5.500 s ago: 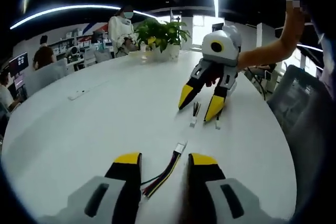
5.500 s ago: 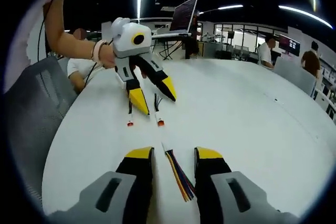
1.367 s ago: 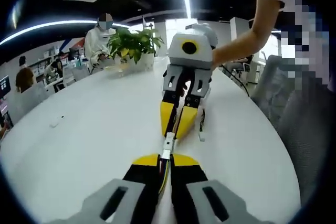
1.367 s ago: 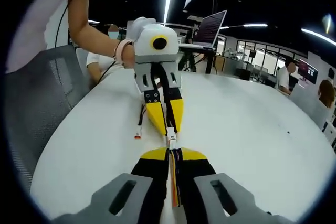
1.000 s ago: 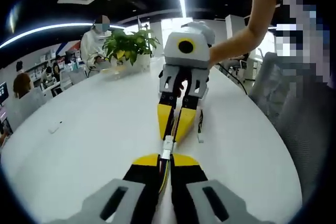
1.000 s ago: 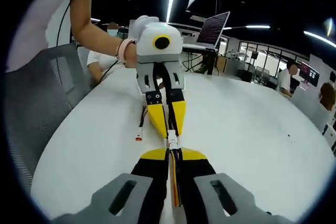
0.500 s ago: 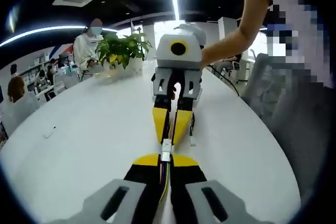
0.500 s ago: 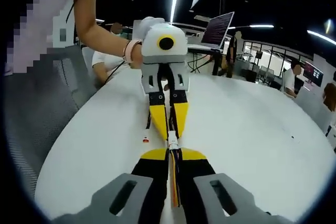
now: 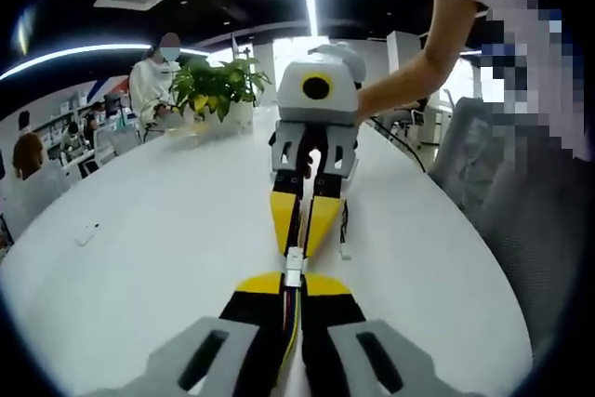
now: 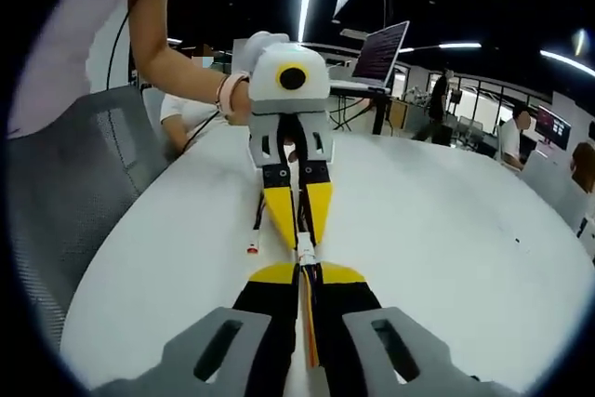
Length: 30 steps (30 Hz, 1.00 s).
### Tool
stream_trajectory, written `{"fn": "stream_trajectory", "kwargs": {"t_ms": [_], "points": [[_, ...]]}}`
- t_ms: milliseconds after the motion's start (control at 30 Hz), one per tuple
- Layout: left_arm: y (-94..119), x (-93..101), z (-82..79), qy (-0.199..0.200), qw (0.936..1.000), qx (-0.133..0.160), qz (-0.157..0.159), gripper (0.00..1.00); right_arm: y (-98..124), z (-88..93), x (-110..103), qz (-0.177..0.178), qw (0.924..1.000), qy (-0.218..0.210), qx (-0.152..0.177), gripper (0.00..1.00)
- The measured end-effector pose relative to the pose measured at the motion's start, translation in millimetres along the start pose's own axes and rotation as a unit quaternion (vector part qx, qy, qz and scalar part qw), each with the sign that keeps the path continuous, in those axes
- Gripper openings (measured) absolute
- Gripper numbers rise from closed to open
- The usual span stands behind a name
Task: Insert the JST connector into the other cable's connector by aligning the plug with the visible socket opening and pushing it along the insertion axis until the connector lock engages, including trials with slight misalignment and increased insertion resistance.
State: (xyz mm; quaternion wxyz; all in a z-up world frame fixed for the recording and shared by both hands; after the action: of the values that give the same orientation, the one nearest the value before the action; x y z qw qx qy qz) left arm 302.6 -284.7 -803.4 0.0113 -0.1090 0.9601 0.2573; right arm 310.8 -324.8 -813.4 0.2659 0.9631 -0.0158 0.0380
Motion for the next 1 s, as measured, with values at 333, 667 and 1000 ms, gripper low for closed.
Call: {"fn": "stream_trajectory", "kwargs": {"t_ms": [333, 667, 1000], "points": [[-3, -11.7, 1.6, -0.007, 0.9999, -0.005, -0.007, 0.0, -2, 3.0, 11, 0.005, 1.0, 0.004, 0.003, 0.03], [-13, -23.5, 5.6, -0.013, 0.9998, -0.005, -0.014, 0.0, -4, 11.1, 23, 0.016, 0.9998, -0.002, 0.007, 0.03], [-18, -30.7, 11.3, -0.007, 0.9998, -0.007, -0.019, 0.0, -8, 15.2, 29, 0.02, 0.9997, -0.009, 0.01, 0.04]]}}
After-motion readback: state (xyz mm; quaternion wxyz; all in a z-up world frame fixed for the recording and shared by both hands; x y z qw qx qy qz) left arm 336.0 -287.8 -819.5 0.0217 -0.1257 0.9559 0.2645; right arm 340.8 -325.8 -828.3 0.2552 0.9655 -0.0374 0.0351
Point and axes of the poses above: the point that each gripper's makers call its tool centre point, and the gripper's own axes: y roughly backward along the fingers, x roughly to its right, z roughly out of its underside, the point moved 2 cm from there along y, roughly backward along the fingers, and after that the axes turned 4 degrees about -x, right-handed, at the moved point
